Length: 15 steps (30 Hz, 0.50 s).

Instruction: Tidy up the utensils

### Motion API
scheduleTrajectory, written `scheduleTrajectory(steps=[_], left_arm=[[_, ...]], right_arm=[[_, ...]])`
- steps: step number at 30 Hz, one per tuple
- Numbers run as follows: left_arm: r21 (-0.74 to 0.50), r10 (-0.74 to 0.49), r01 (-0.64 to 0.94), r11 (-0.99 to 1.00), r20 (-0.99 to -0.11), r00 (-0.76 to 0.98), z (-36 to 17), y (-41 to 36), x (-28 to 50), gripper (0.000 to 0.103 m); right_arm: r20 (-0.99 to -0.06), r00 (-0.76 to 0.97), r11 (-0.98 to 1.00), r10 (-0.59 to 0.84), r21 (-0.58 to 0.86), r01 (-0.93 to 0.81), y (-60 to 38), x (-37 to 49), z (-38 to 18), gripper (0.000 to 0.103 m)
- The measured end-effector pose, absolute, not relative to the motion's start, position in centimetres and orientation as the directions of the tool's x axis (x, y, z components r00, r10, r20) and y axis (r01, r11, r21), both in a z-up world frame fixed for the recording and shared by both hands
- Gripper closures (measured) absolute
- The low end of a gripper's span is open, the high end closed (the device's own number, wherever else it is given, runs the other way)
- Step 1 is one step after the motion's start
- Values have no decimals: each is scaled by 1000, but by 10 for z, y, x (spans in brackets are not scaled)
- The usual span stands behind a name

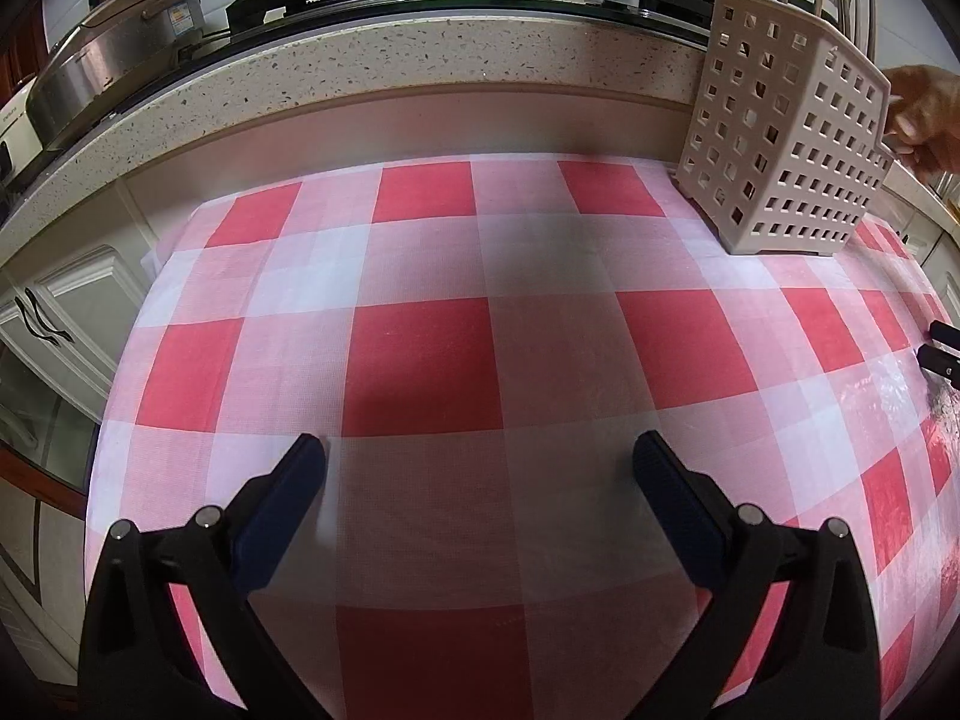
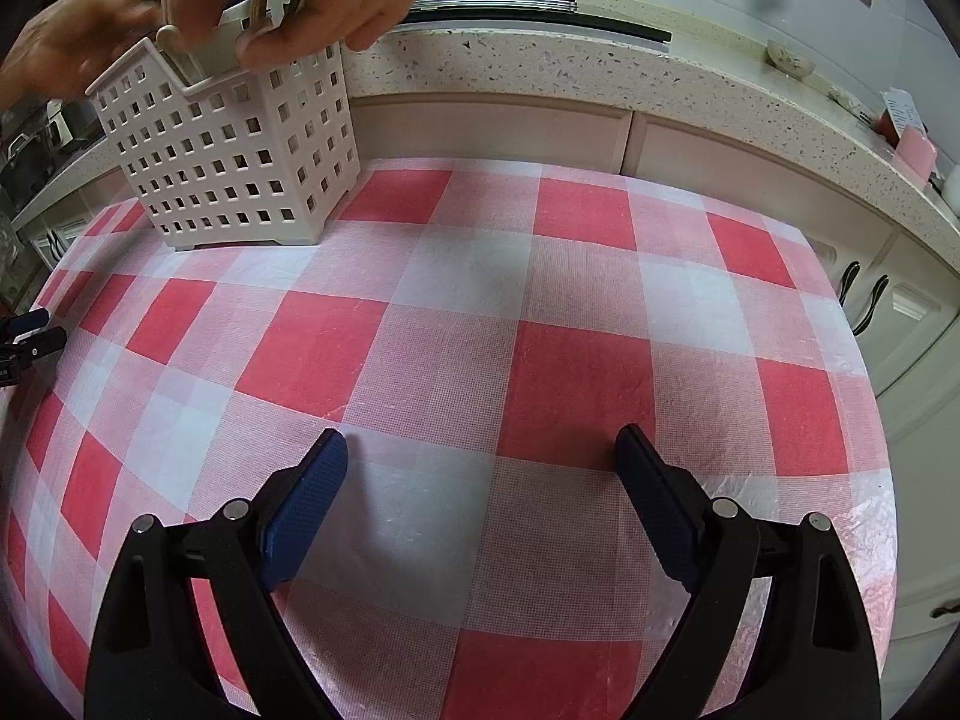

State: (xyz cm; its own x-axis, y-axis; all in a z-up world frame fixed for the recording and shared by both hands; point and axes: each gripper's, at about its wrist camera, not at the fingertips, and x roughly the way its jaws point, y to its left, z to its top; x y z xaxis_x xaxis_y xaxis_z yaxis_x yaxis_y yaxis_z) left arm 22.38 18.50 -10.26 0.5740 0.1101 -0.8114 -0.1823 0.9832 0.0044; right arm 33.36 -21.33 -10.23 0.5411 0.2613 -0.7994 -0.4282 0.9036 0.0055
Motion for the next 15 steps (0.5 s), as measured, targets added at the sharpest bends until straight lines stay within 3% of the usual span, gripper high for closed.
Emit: scheduleTrajectory(steps=[15], left_arm=[[4,110,-182,983,-812,573,-102,185,224,4]], right_arm=[[-800,541,904,262,6,-429,-213,334,-103,18]])
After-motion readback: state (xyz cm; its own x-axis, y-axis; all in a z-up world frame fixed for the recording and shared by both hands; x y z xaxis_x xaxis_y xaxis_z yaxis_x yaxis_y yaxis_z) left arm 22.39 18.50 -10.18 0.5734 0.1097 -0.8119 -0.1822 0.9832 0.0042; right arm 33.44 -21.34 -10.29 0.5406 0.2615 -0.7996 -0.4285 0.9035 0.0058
